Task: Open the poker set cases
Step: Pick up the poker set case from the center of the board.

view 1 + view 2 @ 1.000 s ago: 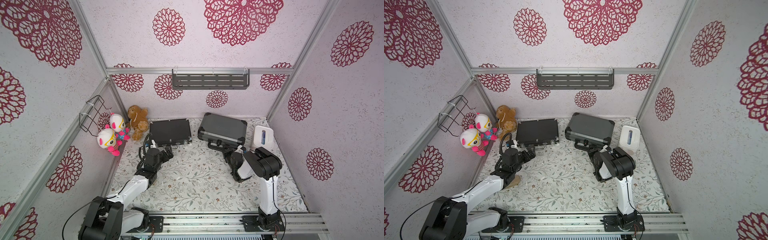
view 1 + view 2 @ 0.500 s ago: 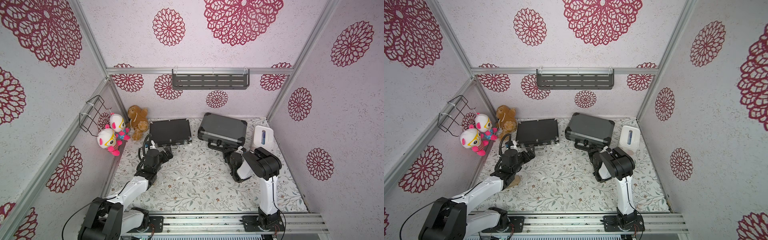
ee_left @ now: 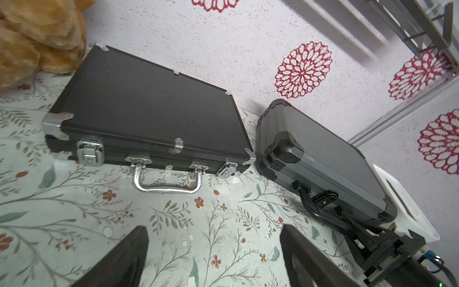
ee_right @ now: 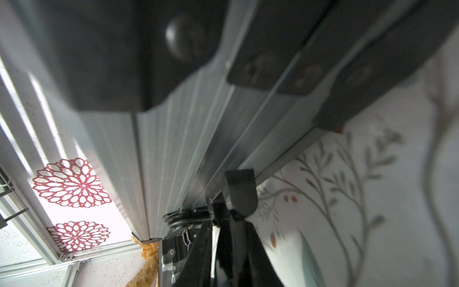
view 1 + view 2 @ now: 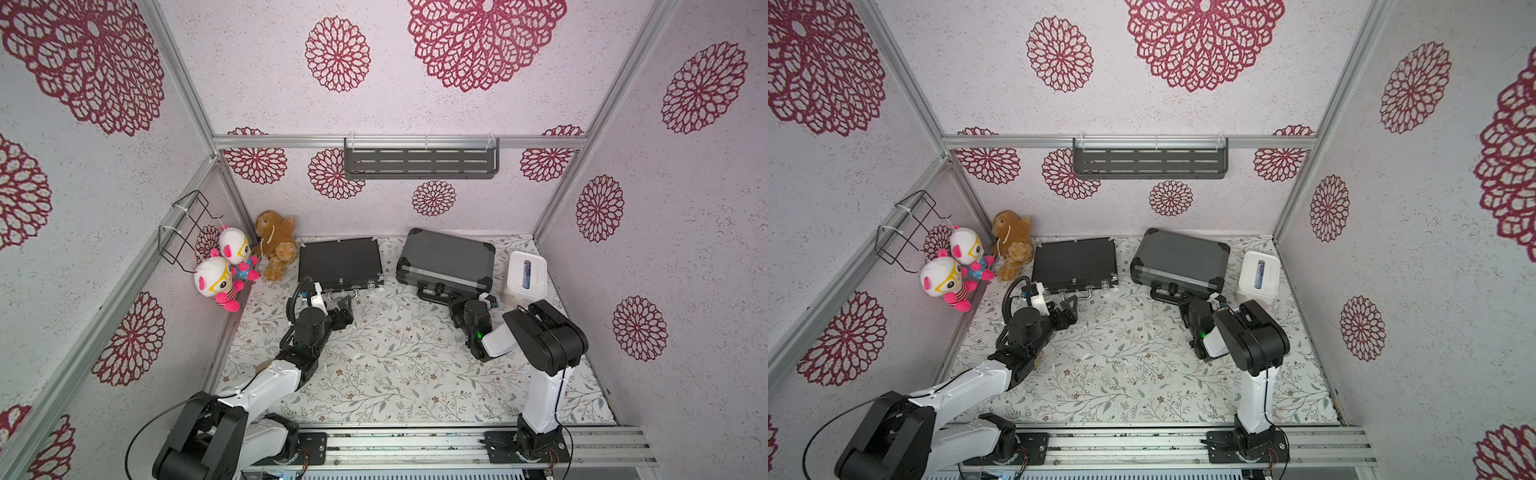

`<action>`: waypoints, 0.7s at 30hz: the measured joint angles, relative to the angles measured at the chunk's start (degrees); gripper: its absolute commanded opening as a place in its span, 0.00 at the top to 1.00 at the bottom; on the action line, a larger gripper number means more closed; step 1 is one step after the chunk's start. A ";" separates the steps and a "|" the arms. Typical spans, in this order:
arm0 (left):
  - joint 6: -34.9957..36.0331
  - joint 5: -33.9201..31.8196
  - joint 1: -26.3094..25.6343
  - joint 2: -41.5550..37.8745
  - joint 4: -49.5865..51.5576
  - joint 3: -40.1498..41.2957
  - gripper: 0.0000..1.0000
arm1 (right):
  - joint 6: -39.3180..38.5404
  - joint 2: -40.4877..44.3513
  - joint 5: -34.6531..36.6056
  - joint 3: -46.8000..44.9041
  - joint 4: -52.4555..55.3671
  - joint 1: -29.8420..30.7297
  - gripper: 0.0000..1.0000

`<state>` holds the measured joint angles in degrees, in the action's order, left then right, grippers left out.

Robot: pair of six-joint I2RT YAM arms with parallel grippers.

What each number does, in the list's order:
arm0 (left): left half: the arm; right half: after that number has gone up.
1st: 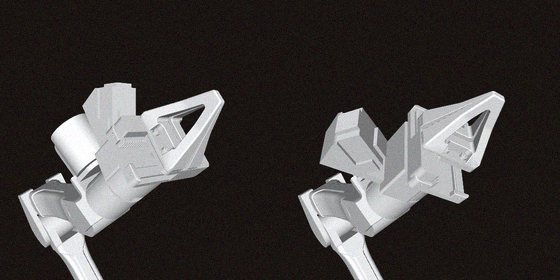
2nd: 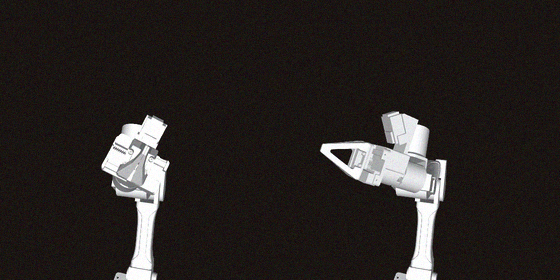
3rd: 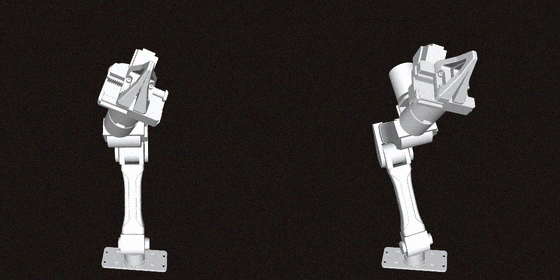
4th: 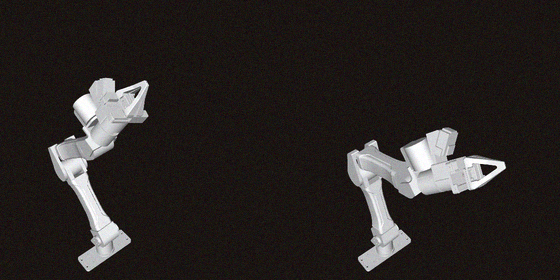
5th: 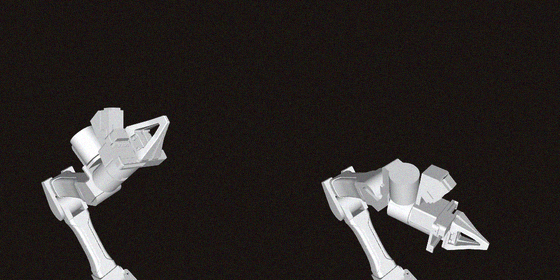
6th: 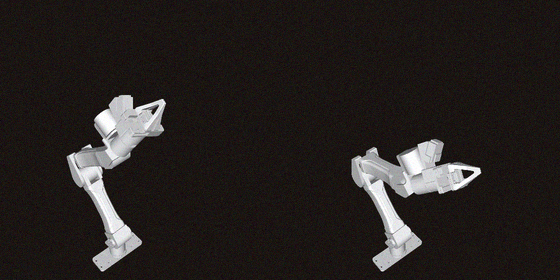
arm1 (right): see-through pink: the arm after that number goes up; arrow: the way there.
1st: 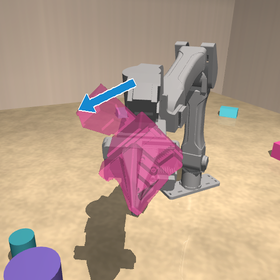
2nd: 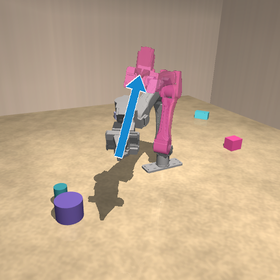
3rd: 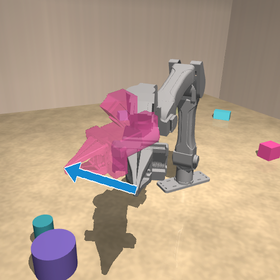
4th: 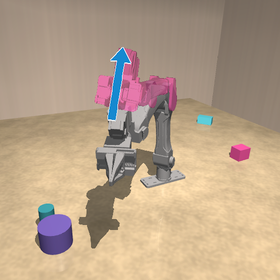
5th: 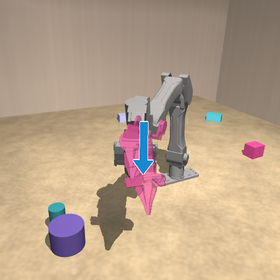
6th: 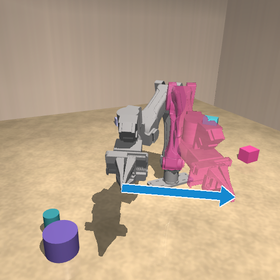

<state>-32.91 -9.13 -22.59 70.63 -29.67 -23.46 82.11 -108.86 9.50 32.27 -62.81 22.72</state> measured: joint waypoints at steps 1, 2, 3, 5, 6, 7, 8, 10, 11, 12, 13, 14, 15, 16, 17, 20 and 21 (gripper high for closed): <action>1.03 0.70 -0.52 1.51 -0.20 -0.81 0.09 | -0.13 1.07 -1.05 -0.17 1.68 -0.44 1.00; 1.90 1.25 -0.90 2.86 -0.20 -1.57 0.08 | -0.37 1.90 -2.03 -0.13 3.28 -0.87 1.00; 3.08 1.90 -1.36 4.46 -0.13 -2.54 0.08 | -0.70 2.58 -3.04 0.11 4.87 -1.29 1.00; 5.62 1.09 -2.95 6.71 -0.46 -3.76 0.05 | -1.53 3.63 -4.57 0.74 7.76 -1.84 1.00; 7.37 -0.26 -4.44 7.82 -0.94 -4.28 0.03 | -1.77 4.02 -4.90 1.05 8.96 -2.08 1.00; 9.81 -2.23 -6.45 9.03 -1.05 -5.18 0.02 | -2.23 4.33 -5.44 1.38 10.10 -2.47 1.00; 11.45 -3.78 -8.46 10.21 -0.96 -6.36 0.03 | -2.60 4.48 -5.92 1.62 10.80 -2.84 1.00; 16.37 -7.56 -13.25 13.38 -1.38 -10.01 0.03 | -3.50 4.68 -7.04 2.29 12.26 -3.67 1.00; 19.08 -9.22 -15.47 15.21 -2.19 -12.20 0.03 | -3.87 4.74 -7.61 2.73 13.11 -4.04 1.00; 21.44 -10.78 -17.16 17.16 -3.67 -14.27 0.03 | -4.17 4.76 -8.07 3.13 13.77 -4.28 1.00; 23.50 -12.07 -18.32 19.10 -5.11 -16.31 0.03 | -4.48 4.74 -8.50 3.54 14.36 -4.55 1.00; 25.53 -13.44 -19.43 21.62 -6.62 -18.82 0.03 | -4.55 4.76 -8.87 3.85 14.88 -4.76 1.00; 27.65 -14.71 -20.11 24.44 -7.98 -21.62 0.03 | -4.59 4.76 -9.18 4.00 15.19 -4.92 1.00; 29.49 -15.41 -20.31 26.58 -8.55 -23.91 0.03 | -4.66 4.81 -9.33 4.07 15.37 -5.01 1.00; 31.85 -15.96 -20.28 29.03 -8.70 -26.56 0.03 | -4.70 4.90 -9.35 4.15 15.61 -5.03 1.00; 39.50 -16.11 -20.24 34.97 -8.24 -33.51 0.03 | -4.83 5.18 -9.40 4.35 16.46 -5.03 1.00; 42.45 -15.65 -20.20 36.28 -8.15 -35.01 0.03 | -4.87 5.18 -9.46 4.35 16.46 -5.05 1.00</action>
<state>9.54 -24.77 -42.78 106.91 -37.82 -58.48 77.23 -103.68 0.03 36.62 -46.35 17.67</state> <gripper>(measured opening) 0.972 0.214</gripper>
